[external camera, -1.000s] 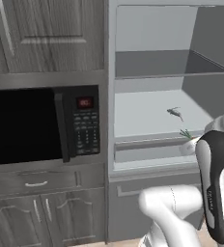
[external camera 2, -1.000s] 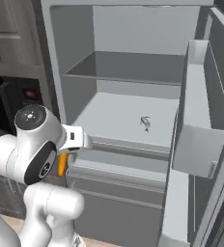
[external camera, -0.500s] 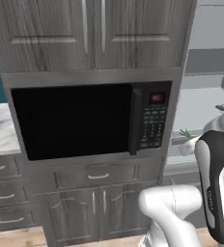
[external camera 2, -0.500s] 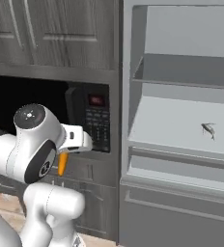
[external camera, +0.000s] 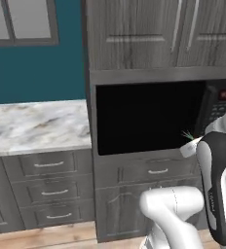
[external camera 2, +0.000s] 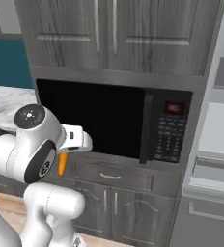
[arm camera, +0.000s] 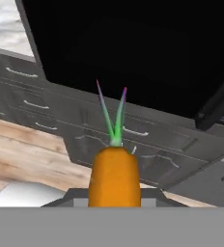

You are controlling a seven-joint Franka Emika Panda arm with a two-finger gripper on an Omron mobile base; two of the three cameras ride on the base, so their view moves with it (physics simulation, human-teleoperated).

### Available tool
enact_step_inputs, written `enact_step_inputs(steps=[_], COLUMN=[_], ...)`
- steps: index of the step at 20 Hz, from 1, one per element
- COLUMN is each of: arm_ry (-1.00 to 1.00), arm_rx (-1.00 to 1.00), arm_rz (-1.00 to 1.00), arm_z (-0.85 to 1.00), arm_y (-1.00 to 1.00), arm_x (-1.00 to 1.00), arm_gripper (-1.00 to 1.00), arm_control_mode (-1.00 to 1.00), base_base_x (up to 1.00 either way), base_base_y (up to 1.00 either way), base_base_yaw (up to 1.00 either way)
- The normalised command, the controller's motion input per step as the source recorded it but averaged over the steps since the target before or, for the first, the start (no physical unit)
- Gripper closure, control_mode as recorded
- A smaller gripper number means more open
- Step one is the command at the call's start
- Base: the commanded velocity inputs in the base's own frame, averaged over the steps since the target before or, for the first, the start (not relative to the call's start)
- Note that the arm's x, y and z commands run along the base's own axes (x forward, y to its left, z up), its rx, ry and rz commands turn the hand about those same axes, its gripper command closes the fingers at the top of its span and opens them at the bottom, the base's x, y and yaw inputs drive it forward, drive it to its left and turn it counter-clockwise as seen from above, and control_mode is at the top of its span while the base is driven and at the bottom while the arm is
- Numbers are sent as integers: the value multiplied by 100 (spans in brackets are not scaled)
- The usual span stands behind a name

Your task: Place one carrot and one fish in each tupperware on the nearby counter, to pack two identical lunches.

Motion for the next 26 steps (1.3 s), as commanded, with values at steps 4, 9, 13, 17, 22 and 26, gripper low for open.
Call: enact_step_inputs(steps=[4,9,13,17,22,26], arm_ry=[0,0,0,0,0,0], arm_rx=[0,0,0,0,0,0], arm_rz=[0,0,0,0,0,0], arm_z=[0,0,0,0,0,0], arm_y=[0,0,0,0,0,0], arm_x=[0,0,0,0,0,0], arm_gripper=[100,100,100,100,100,100], arm_control_mode=[100,100,100,100,100,100], base_base_x=[0,0,7,21,28,36], base_base_y=[100,100,100,100,100,100], base_base_yaw=[-1,-3,-5,-6,-4,0])
